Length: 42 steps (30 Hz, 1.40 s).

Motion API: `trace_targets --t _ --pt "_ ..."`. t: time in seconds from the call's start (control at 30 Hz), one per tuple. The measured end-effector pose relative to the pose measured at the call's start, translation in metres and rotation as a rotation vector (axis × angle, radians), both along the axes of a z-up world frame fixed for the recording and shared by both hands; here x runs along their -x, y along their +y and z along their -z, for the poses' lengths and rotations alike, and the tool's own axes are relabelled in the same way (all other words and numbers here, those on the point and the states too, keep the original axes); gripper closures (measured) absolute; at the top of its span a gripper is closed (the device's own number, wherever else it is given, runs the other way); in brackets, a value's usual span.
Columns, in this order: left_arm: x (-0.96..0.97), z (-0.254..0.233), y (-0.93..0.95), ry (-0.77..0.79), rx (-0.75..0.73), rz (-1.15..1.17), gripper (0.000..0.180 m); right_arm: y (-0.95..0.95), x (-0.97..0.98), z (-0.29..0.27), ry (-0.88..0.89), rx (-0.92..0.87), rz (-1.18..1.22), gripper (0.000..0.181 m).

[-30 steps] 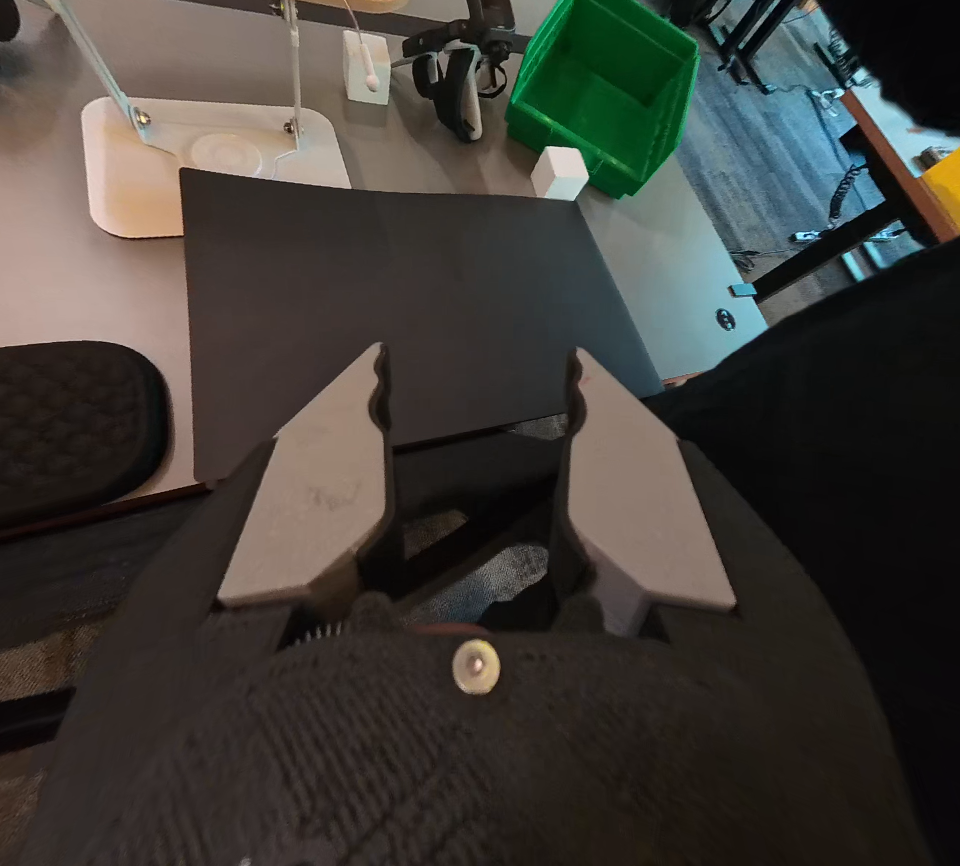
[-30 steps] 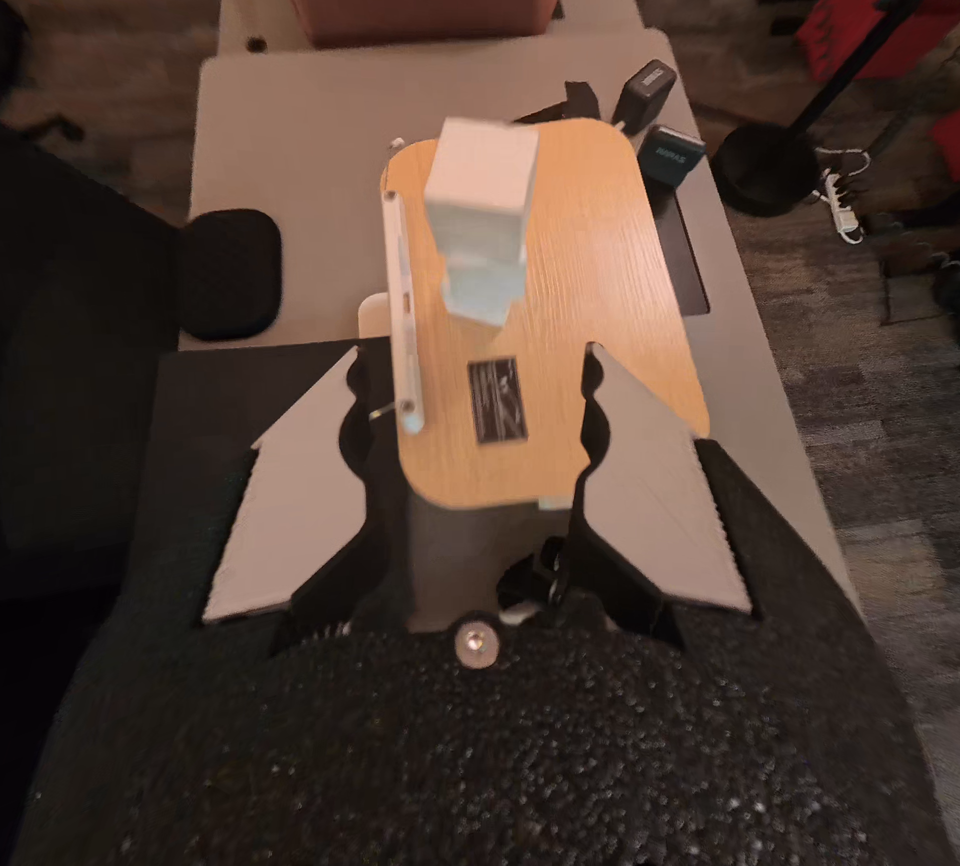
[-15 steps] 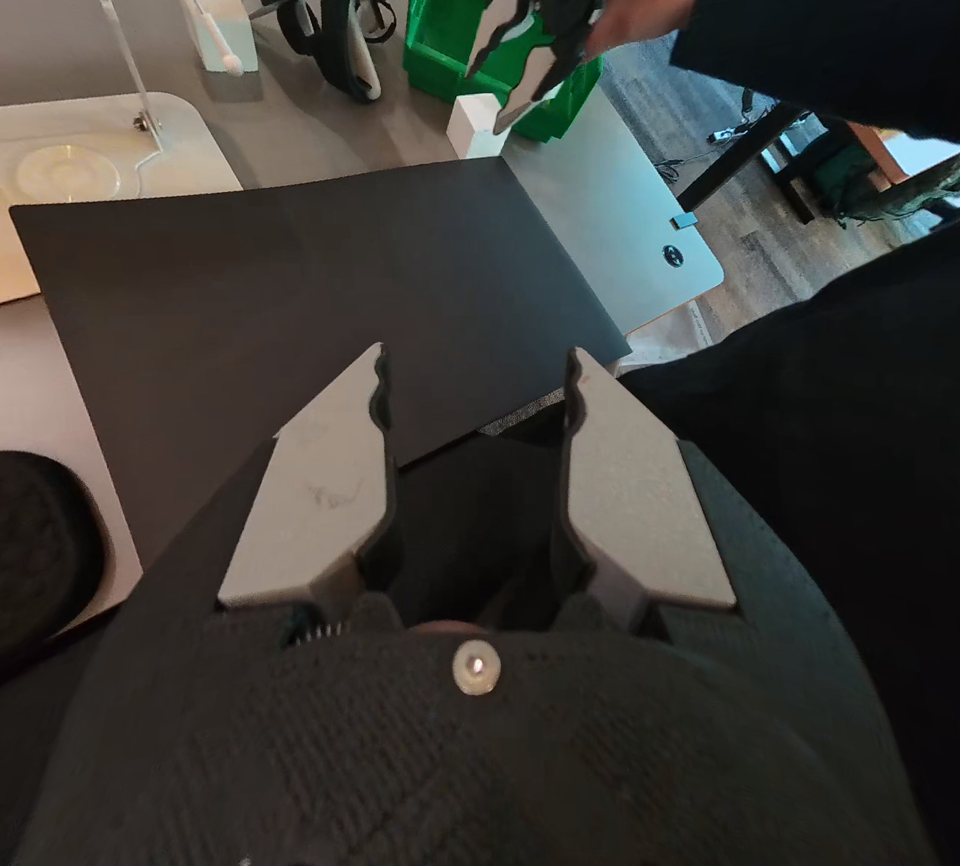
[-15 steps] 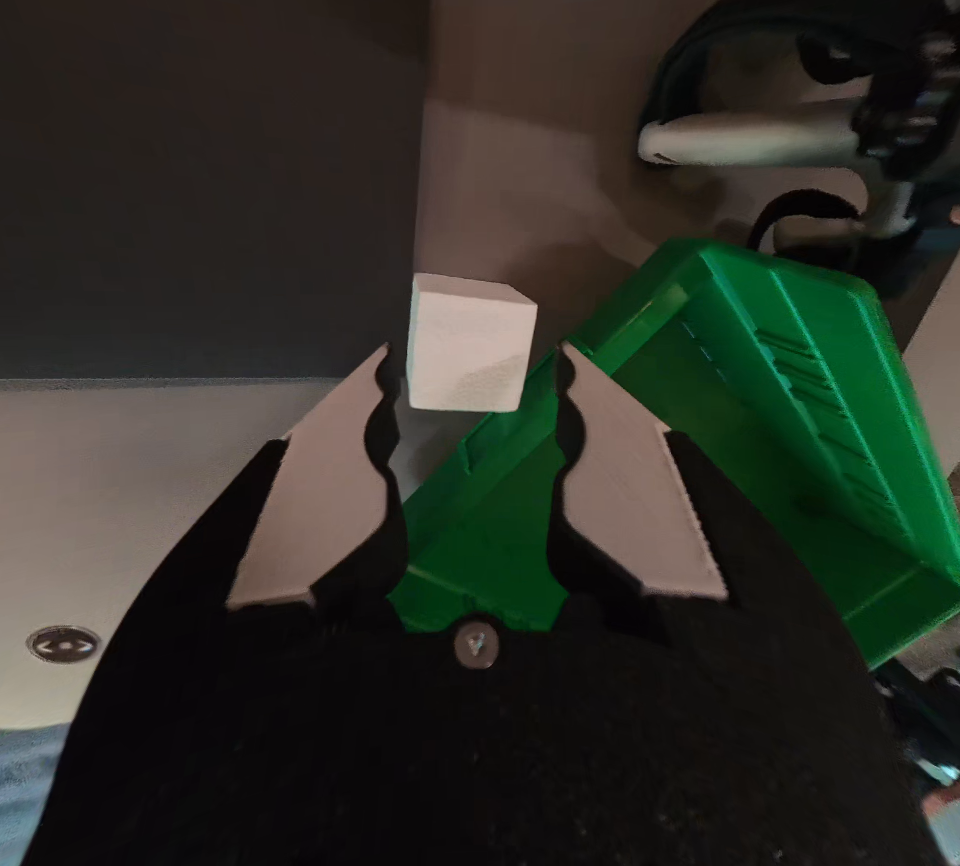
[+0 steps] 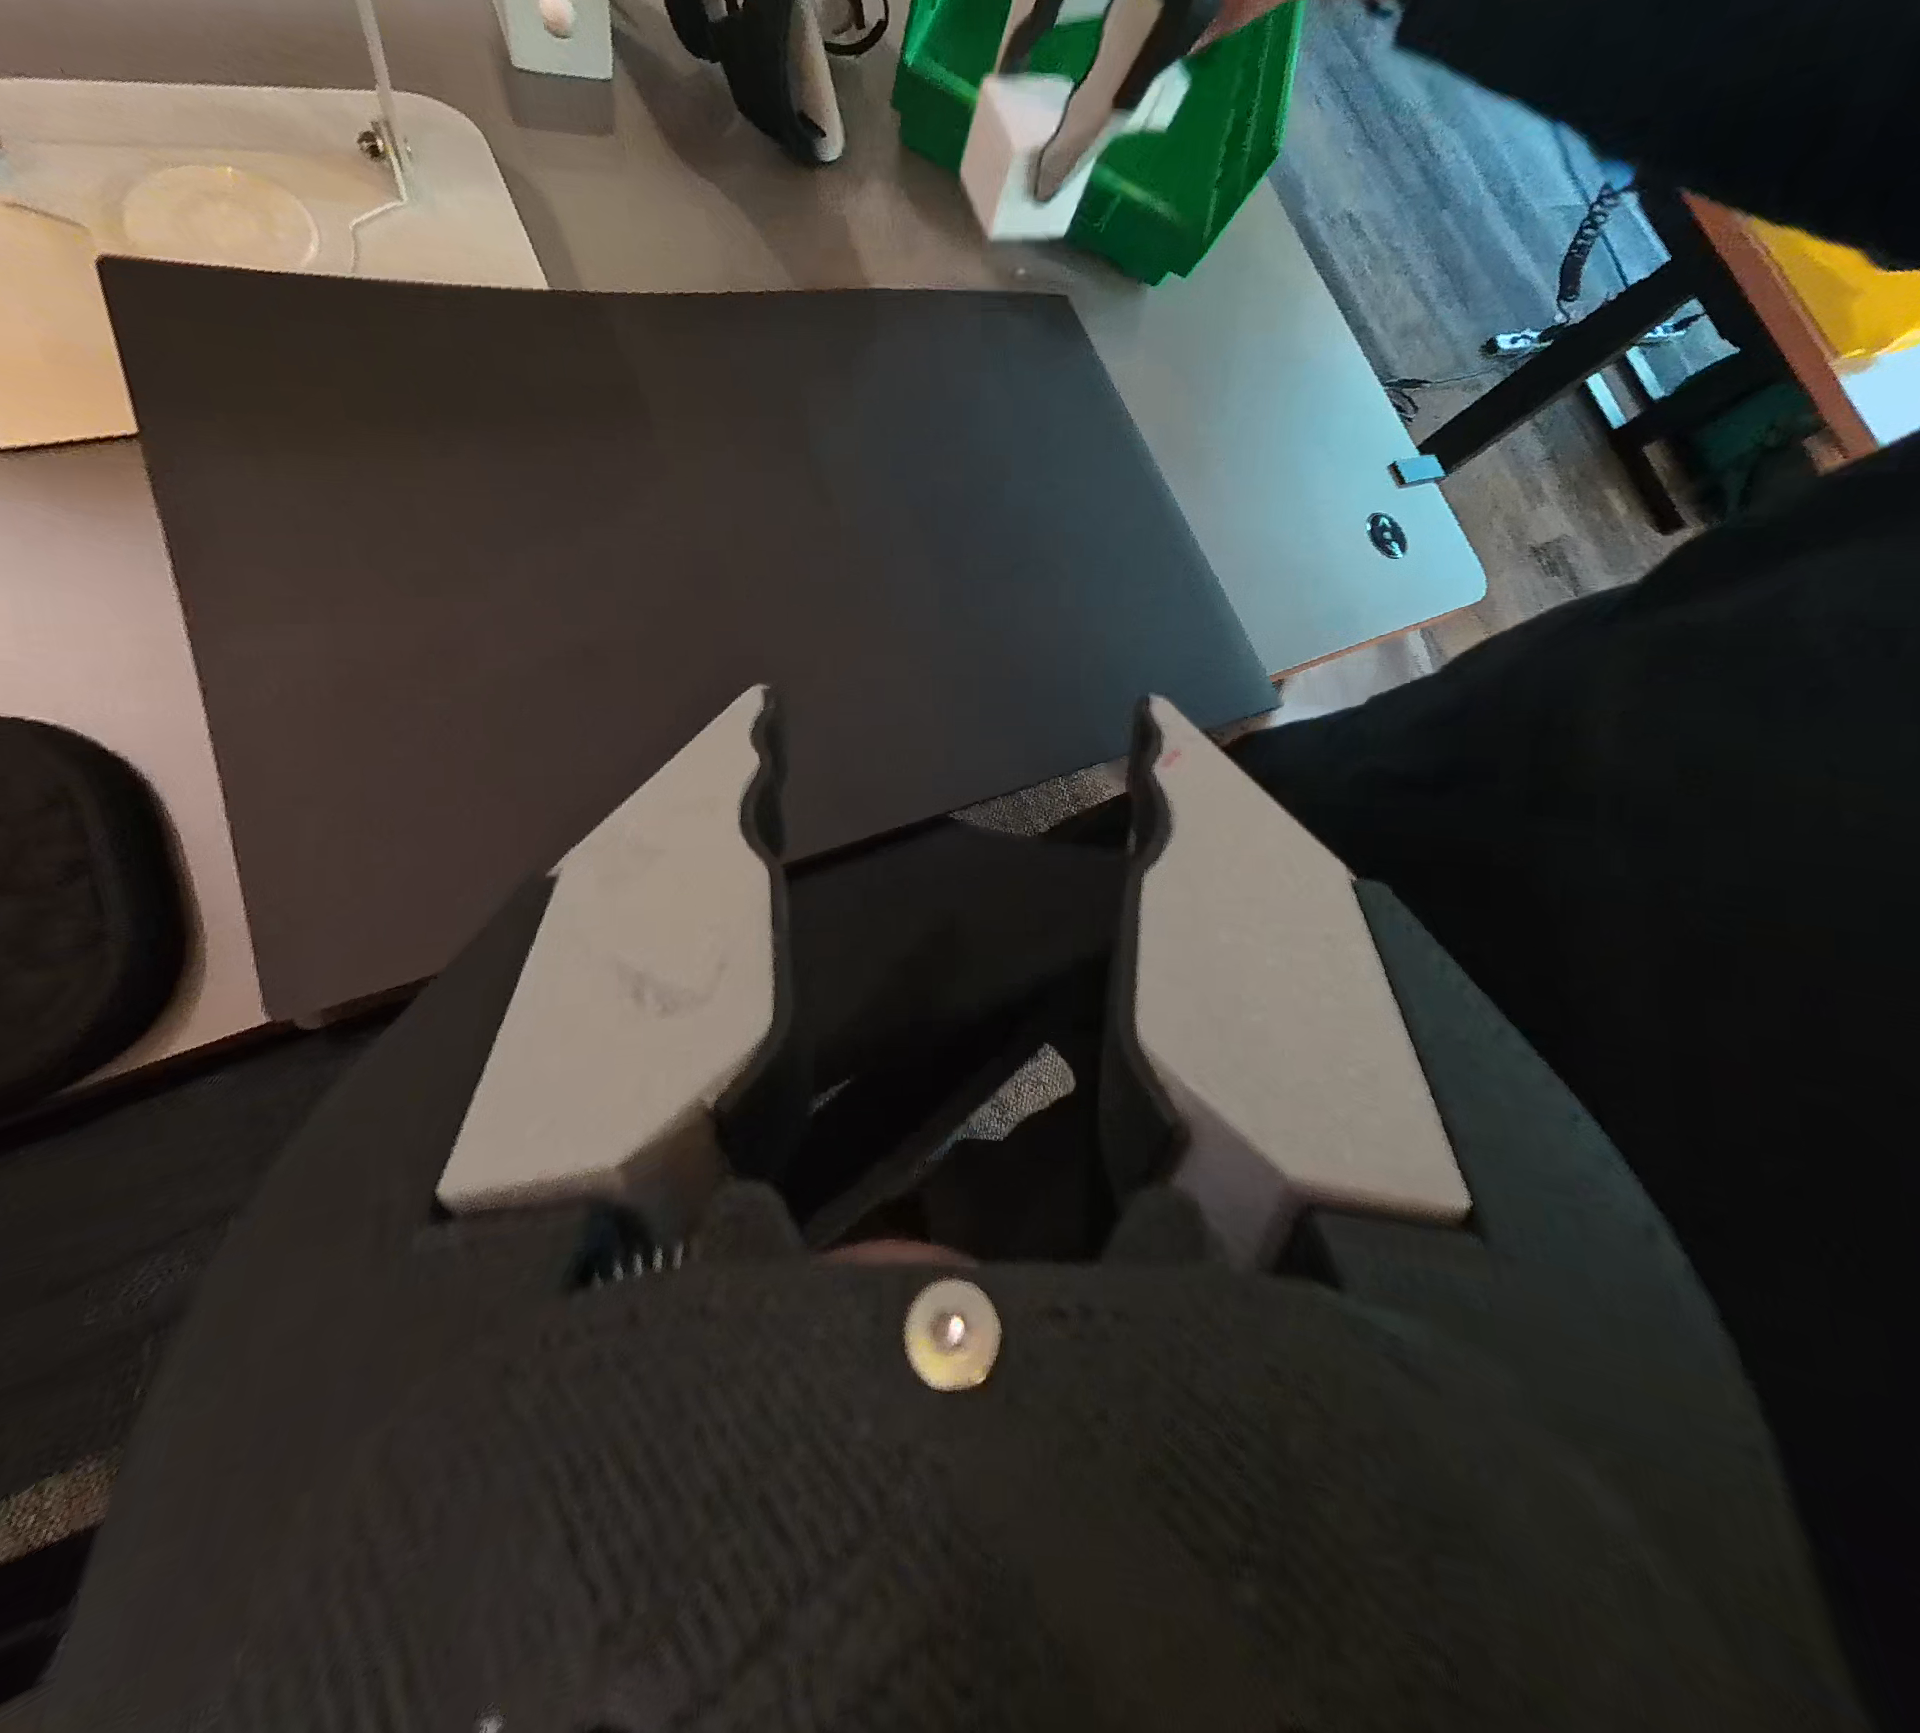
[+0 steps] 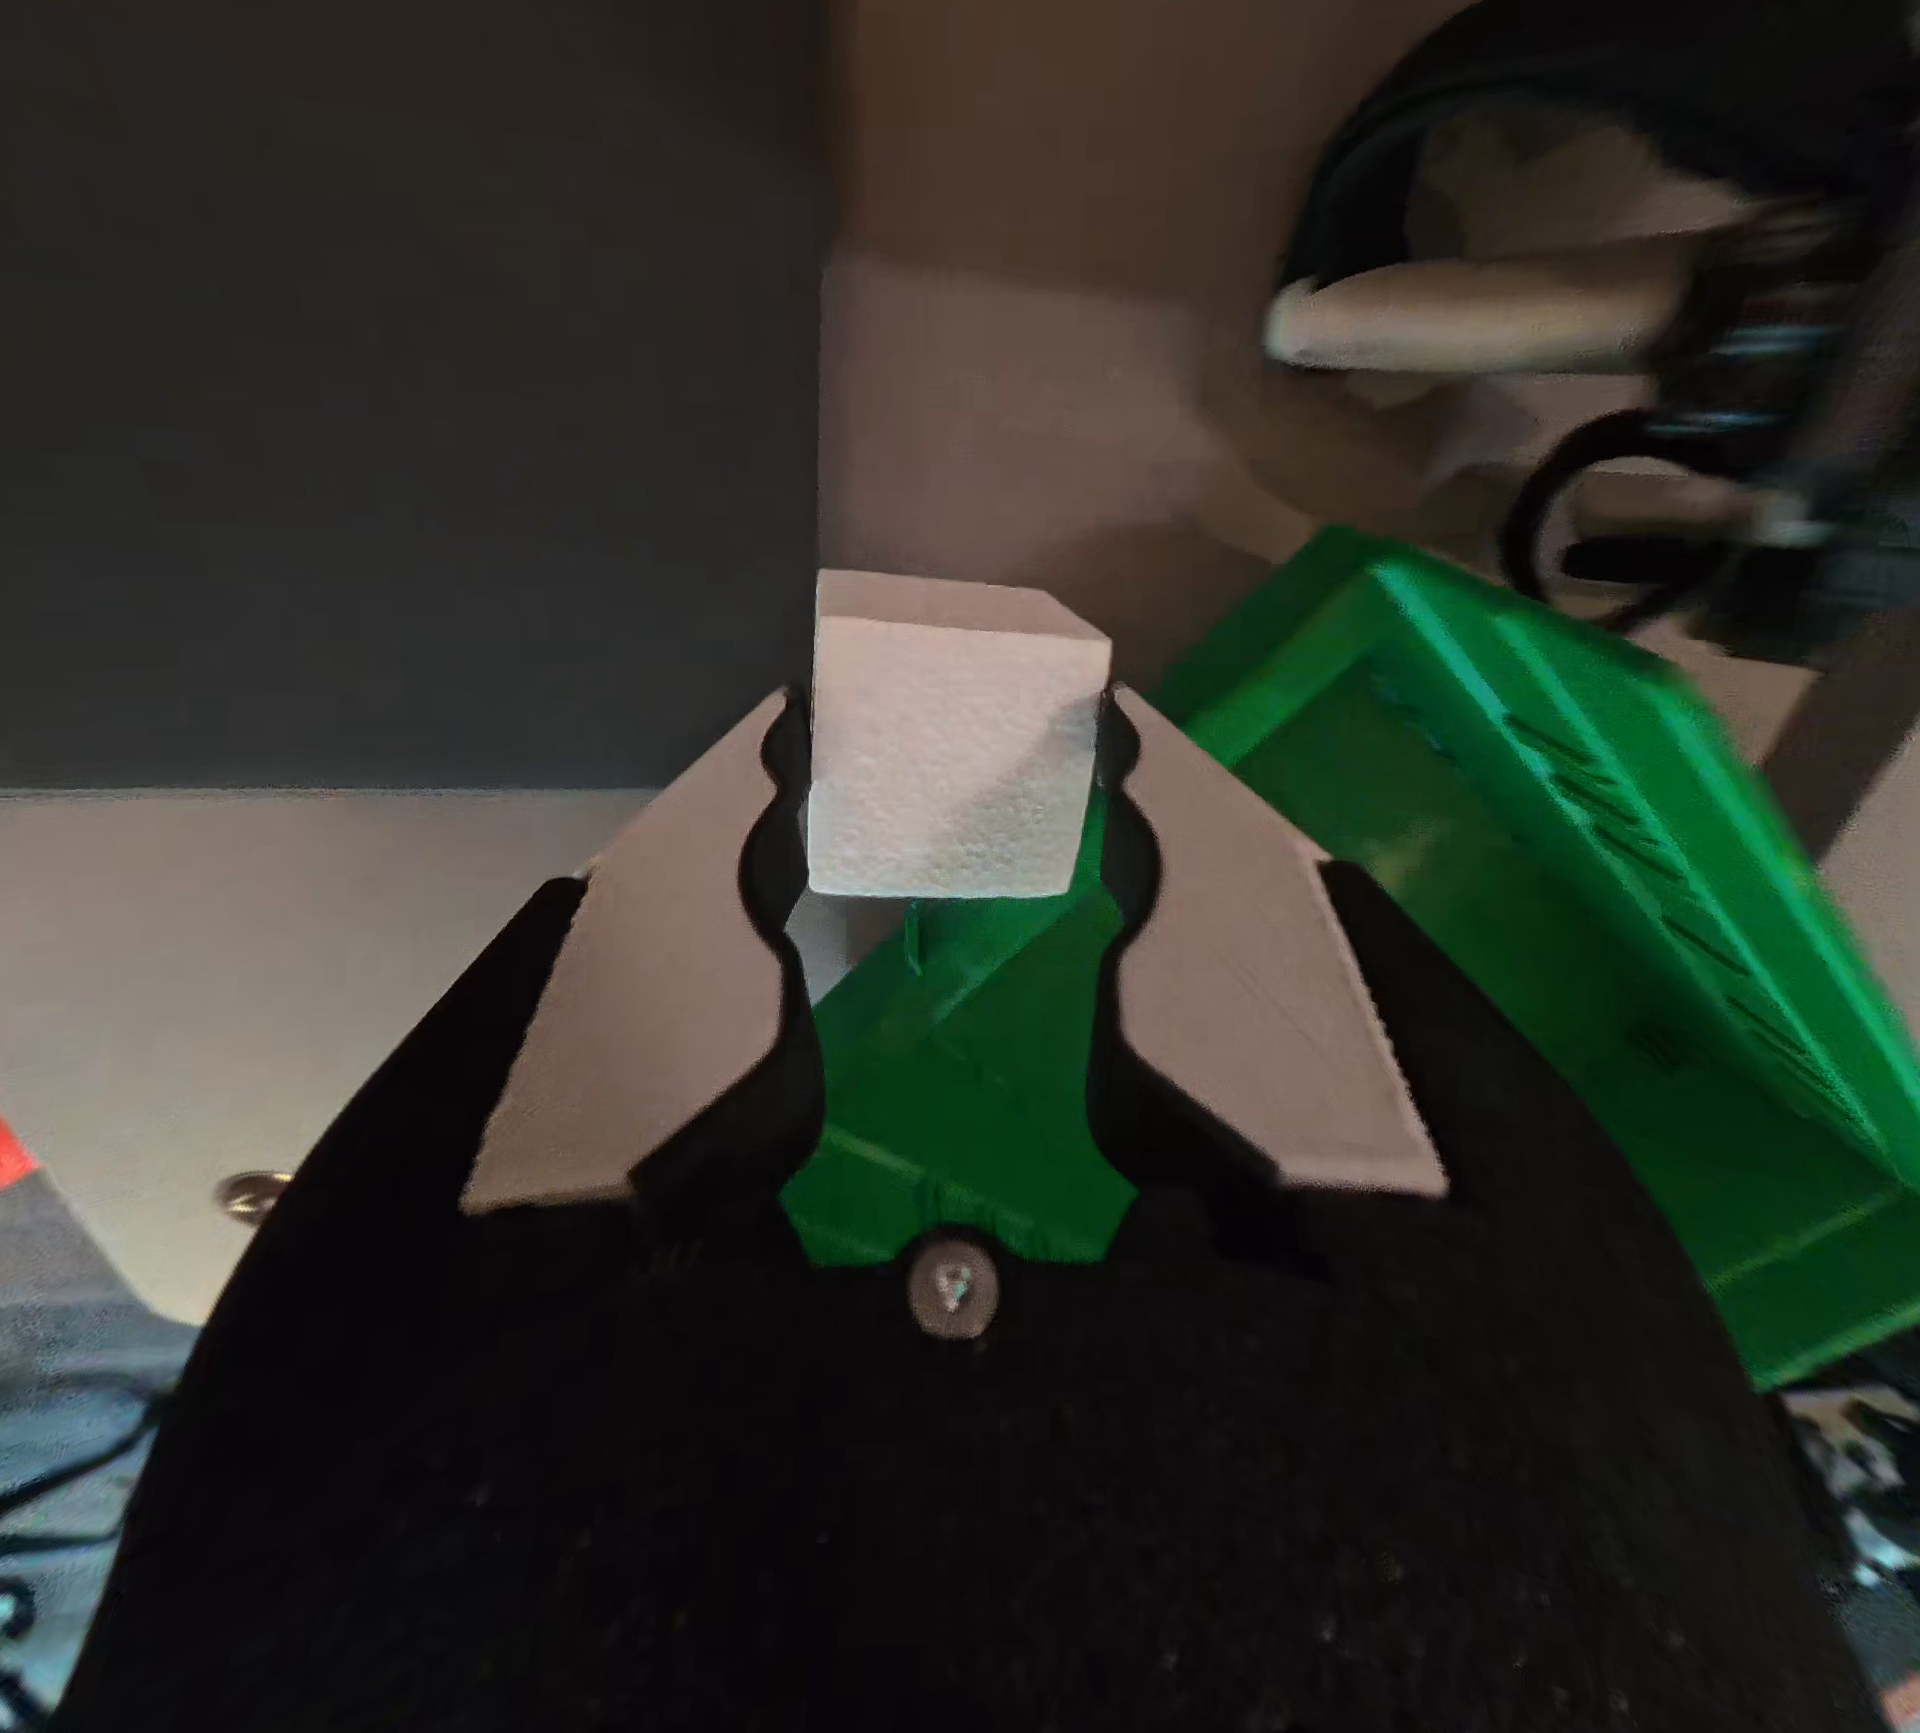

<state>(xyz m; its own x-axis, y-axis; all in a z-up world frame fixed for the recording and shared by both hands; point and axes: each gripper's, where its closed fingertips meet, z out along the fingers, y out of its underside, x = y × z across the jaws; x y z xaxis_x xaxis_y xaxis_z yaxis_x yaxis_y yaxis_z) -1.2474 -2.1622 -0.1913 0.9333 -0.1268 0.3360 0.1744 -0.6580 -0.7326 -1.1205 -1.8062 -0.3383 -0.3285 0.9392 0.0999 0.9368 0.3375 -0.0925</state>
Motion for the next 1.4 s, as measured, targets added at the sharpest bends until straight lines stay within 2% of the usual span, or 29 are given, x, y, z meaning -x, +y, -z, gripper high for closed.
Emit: trace_targets --t 0.1,0.27,0.37,0.47,0.6,0.7,0.97,1.07,1.13,1.2,1.4 --pt "0.004 0.0 -0.006 0.0 -0.001 -0.036 0.115 -0.006 0.025 -0.069 0.145 0.037 0.016 0.126" --pt "0.006 0.001 -0.012 -0.012 0.001 -0.087 0.116 -0.011 0.117 -0.22 0.395 0.032 -0.071 0.127" --pt "0.005 0.001 -0.015 0.011 0.007 -0.104 0.116 -0.007 0.189 -0.292 0.457 0.004 -0.068 0.127" --pt "0.005 0.0 -0.021 0.029 0.006 -0.134 0.116 -0.011 0.255 -0.329 0.437 -0.035 -0.107 0.126" --pt "0.005 0.002 -0.032 0.01 -0.001 -0.183 0.116 -0.005 0.318 -0.324 0.309 -0.11 -0.116 0.126" --pt "0.006 0.003 -0.041 0.003 -0.007 -0.217 0.116 -0.006 0.339 -0.308 0.216 -0.103 -0.096 0.126" --pt "0.008 0.007 -0.057 -0.031 -0.021 -0.257 0.118 -0.014 0.354 -0.284 0.127 -0.082 -0.051 0.125" --pt "0.01 0.006 -0.058 -0.037 -0.029 -0.254 0.119 -0.017 0.359 -0.285 0.167 -0.068 -0.037 0.123" --pt "0.011 0.006 -0.058 -0.035 -0.027 -0.246 0.118 -0.021 0.36 -0.29 0.21 -0.042 -0.024 0.11" --pt "0.012 0.006 -0.058 -0.031 -0.023 -0.235 0.118 -0.024 0.356 -0.303 0.278 -0.03 -0.022 0.106" --pt "0.022 0.003 -0.056 -0.039 -0.035 -0.232 0.117 -0.012 0.286 -0.351 0.664 0.101 -0.013 0.101"
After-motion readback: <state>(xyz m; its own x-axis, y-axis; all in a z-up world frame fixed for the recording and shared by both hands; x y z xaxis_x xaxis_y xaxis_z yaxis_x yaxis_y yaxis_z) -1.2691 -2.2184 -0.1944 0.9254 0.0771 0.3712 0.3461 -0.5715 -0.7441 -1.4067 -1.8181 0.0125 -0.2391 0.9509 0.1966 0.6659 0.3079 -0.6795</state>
